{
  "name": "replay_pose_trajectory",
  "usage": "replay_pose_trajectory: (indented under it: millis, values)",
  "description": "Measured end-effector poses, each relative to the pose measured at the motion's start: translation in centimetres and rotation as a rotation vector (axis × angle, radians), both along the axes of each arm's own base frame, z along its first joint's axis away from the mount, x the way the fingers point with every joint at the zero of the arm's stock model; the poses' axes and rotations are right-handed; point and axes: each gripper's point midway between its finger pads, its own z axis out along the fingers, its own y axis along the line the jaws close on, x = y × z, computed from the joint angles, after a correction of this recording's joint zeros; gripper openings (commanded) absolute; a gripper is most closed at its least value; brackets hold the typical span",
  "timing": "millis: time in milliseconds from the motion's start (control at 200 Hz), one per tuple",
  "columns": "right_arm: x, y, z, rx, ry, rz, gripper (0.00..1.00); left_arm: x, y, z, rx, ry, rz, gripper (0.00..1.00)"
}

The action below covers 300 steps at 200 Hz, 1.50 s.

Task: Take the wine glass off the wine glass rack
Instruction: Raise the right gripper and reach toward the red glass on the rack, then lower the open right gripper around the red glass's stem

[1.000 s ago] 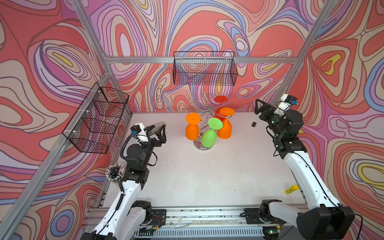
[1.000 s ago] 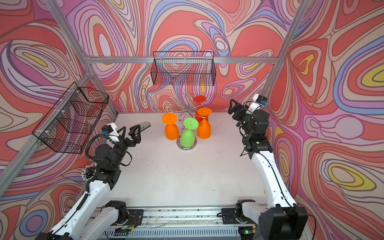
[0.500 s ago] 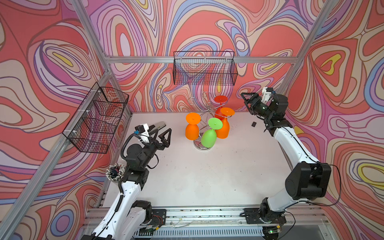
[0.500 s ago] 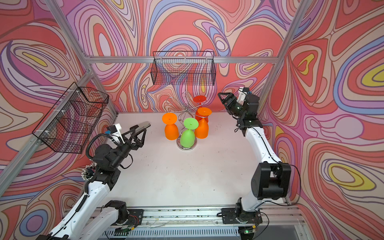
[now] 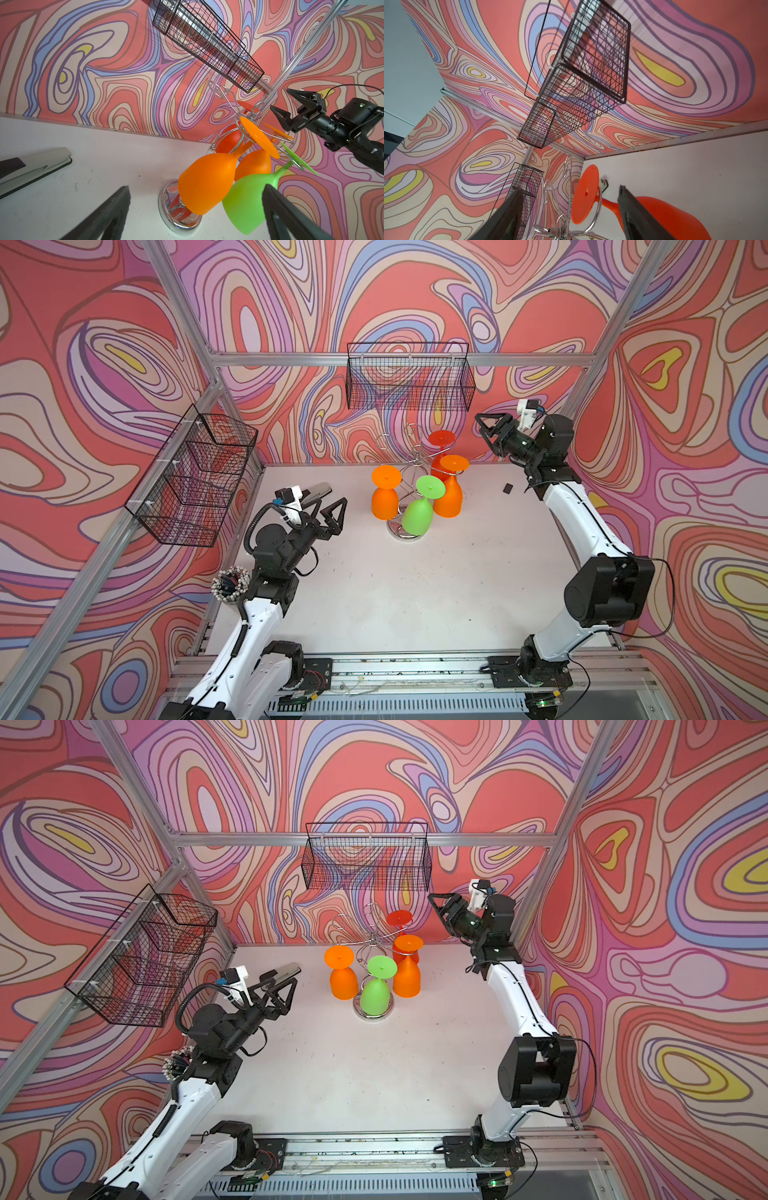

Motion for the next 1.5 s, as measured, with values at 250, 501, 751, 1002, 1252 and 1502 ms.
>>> replay_pose_trajectory:
  millis: [250, 501, 751, 1002, 1252, 1502]
  values:
    - [1.5, 1.0, -3.1, -0.021, 0.071, 0.02, 0.71, -0.1, -0.1, 0.4, 0.0, -0.007, -0.009, 1.0]
    - [2.7, 2.2, -3.1, -0.041, 0.064, 0.038, 0.69, -0.3, -0.1, 1.0, -0.002, -0.023, -0.009, 1.0]
    - [3.5, 4.0, -4.8, -0.05, 0.096, 0.074, 0.68, -0.3, -0.1, 1.0, -0.001, -0.022, -0.009, 1.0]
    - [4.0, 4.6, -5.2, -0.055, 0.103, 0.085, 0.64, -0.3, -0.1, 0.9, 0.001, -0.022, -0.005, 1.0]
    - [3.9, 4.8, -4.7, -0.054, 0.092, 0.097, 0.56, -0.2, 0.0, 0.9, 0.002, -0.023, 0.0, 1.0]
    - [3.8, 5.1, -4.6, -0.051, 0.091, 0.115, 0.52, -0.2, 0.2, 1.0, 0.013, -0.029, 0.009, 1.0]
